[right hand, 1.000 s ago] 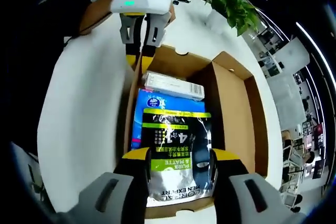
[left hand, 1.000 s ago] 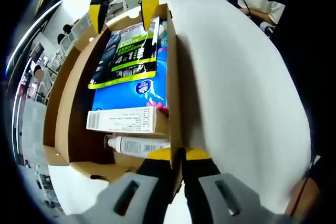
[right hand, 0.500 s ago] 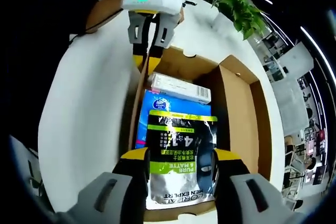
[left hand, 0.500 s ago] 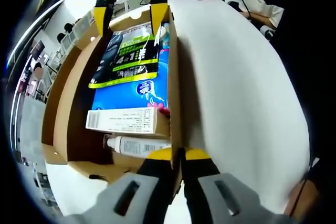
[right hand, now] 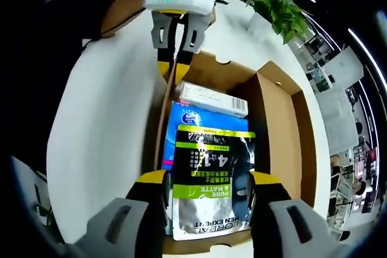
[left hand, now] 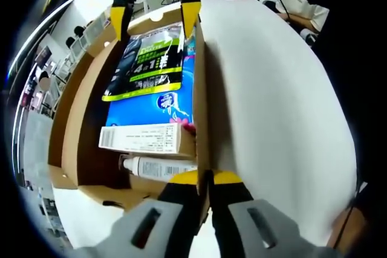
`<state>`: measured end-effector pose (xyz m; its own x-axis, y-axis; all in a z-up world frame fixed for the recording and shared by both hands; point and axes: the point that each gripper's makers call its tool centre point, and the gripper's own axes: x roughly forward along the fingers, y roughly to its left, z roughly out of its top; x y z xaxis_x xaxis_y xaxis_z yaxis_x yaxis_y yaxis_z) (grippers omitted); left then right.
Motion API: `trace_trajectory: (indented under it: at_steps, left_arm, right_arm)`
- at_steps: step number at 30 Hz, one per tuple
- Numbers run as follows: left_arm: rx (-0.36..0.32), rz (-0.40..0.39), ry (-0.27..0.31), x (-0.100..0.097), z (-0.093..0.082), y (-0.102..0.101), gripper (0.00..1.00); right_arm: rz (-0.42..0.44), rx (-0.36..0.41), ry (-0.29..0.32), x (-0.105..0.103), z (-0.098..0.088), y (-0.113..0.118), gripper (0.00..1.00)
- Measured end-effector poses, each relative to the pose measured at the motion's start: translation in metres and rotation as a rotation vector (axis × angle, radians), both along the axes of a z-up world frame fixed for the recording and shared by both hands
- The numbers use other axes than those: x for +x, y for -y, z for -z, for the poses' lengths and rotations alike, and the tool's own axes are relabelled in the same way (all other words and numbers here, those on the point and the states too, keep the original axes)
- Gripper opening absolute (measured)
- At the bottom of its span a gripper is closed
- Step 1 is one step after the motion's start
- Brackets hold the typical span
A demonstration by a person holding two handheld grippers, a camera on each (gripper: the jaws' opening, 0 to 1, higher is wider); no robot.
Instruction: Operate the shoe box by opening the lid, removing the specified soft item, and placing it in the target area until the item is outside and the box remains undamaged.
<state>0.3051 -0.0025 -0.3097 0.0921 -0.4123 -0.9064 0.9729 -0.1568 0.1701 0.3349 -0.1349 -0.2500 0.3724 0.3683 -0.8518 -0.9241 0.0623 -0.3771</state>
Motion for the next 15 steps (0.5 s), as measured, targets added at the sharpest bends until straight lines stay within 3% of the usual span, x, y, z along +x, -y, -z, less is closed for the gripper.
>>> trace_trajectory:
  at_steps: [15]
  left_arm:
    - [-0.004,0.003,-0.002,-0.001,0.000,0.000,0.05]
  right_arm:
    - [-0.010,-0.051,-0.014,0.006,0.020,-0.004,0.52]
